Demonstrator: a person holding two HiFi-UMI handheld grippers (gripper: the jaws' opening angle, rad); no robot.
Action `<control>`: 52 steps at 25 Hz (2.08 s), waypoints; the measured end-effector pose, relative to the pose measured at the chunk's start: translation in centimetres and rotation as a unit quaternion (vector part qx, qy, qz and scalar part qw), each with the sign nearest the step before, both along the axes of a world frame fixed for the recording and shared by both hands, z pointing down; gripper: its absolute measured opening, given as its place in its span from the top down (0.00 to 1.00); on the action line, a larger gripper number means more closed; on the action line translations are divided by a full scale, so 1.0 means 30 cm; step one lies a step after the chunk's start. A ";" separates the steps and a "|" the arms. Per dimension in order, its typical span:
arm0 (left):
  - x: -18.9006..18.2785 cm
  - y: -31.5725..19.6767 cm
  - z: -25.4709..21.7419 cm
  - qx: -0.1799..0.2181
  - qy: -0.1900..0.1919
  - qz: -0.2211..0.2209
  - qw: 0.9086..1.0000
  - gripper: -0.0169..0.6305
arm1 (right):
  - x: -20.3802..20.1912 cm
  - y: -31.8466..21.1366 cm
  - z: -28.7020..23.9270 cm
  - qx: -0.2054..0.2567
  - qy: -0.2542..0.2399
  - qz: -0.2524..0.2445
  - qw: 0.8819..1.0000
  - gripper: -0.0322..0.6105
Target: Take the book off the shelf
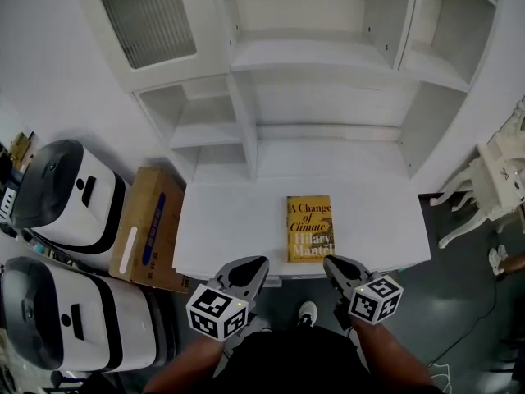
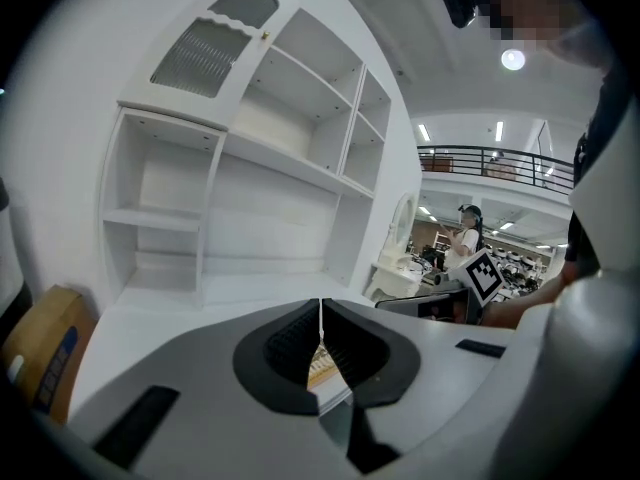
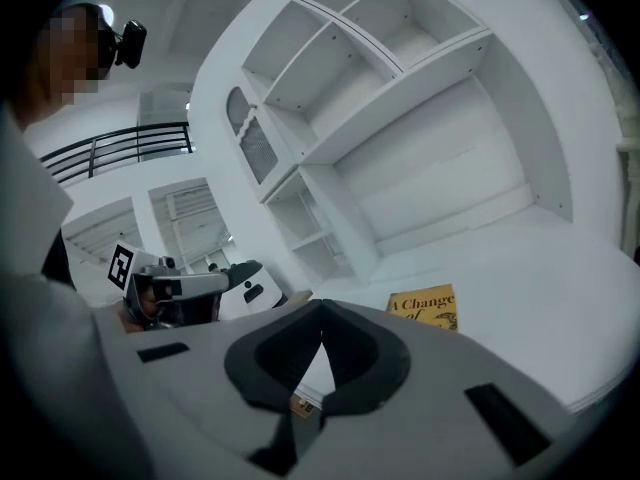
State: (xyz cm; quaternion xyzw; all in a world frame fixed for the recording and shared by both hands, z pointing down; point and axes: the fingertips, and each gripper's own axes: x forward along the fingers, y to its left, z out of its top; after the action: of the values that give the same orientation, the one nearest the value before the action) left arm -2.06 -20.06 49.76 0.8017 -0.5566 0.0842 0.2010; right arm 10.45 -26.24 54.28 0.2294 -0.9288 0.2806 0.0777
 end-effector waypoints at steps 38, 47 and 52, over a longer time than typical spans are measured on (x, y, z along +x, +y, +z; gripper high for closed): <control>0.261 0.297 0.025 0.010 0.003 0.069 0.998 0.95 | 0.217 0.349 -0.081 0.043 0.027 0.052 0.997 0.90; 0.330 0.280 0.028 0.002 -0.019 0.059 0.998 0.95 | 0.268 0.304 -0.082 0.039 0.017 0.034 0.999 0.91; 0.338 0.275 0.023 0.001 -0.023 0.052 0.998 0.95 | 0.273 0.294 -0.080 0.041 0.016 0.025 0.999 0.91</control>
State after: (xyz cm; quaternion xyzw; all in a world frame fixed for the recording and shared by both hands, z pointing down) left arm 8.07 -11.80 50.46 0.8277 -0.5184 0.1127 0.1828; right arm 18.63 -17.41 51.87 0.2604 -0.9320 0.2402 0.0763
